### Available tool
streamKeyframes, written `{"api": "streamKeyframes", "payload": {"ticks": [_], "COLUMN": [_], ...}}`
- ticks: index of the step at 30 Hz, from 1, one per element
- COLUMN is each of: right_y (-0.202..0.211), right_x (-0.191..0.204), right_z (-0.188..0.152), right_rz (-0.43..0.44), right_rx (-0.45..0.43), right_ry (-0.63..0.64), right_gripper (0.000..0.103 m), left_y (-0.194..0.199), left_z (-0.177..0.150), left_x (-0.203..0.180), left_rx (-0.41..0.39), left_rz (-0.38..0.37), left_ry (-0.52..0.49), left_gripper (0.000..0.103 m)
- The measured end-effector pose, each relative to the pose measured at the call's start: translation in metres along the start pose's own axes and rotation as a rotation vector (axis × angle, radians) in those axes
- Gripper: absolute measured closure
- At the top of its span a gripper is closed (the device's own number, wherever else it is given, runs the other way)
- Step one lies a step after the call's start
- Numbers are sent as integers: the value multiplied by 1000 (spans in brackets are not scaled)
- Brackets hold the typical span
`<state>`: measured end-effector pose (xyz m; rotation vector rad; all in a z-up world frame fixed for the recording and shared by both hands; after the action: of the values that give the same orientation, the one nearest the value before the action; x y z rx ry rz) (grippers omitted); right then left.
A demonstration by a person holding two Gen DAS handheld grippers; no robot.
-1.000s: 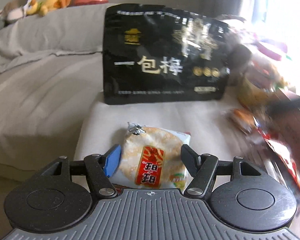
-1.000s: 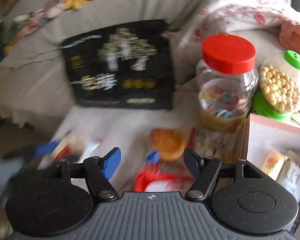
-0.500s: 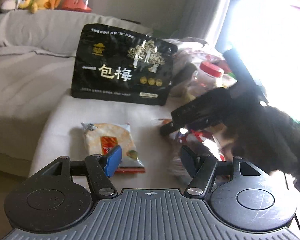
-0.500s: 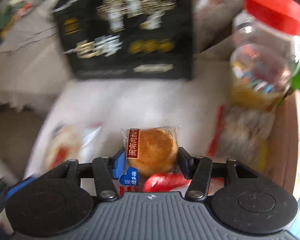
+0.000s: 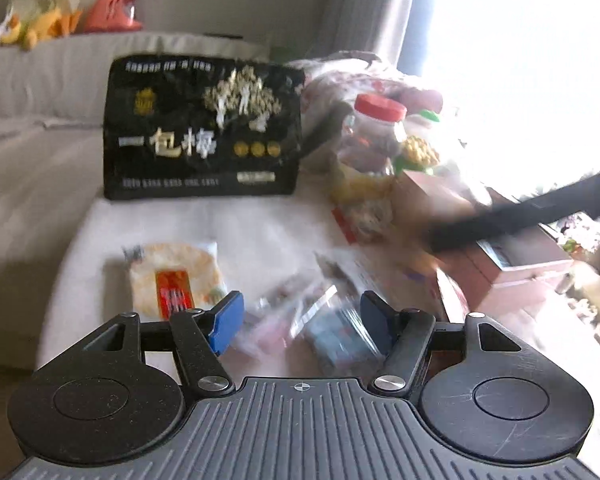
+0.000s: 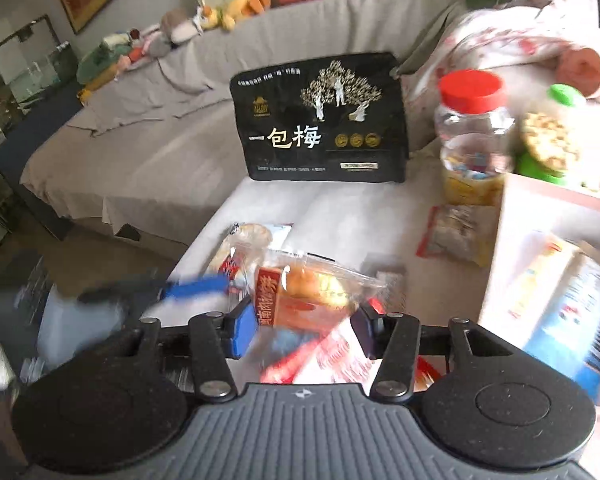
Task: Organize snacks
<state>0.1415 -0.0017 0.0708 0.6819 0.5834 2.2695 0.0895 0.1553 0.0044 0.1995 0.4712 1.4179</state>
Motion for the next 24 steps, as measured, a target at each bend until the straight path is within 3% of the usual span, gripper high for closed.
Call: {"api": "streamKeyframes", "payload": {"ticks": [1,3,10,13,15,20,24], "right_y": [10,27,51,48,44,35,25], "right_x": [-2,-7,-28,-42,-52,-68,-75], "right_z": [-4,-12,-66,-89,-99,-106,-113], "right_rz": [-4,-23,-44,-107,-137,-155,-204], "right_rx": [-8,-26,17,24,23,-3,-8], "right_ry": [8,28,50,84,77,48,57], "right_gripper": [55,73,73,65,55,46,40], "left_y": [-5,-20,-81,-91,-93,-91,-99], "left_z": [4,8,-6,-9,-9,-8,-3], "left_x": [0,-2,-3,-3,-3,1,1], "left_rx": [-1,26,178,186,186,187,191], "left_rz": [1,-5,28,23,23,39,64], "left_ry": [-13,-30,-94,-92,-91,-98,-107], "left_gripper": [33,33,38,40,40,50,50]}}
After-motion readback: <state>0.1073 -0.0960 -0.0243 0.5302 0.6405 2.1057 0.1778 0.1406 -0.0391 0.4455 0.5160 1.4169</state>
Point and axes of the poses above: each gripper's, at about its wrist camera, not at the fingertips, and y roughly against the way its jaws point, x to its left, z to its top, the point moved 7 cm from there along -y, roughly the way its jaws point, and after that the axes turned 8 degrees about -x, right-handed, at the moved point
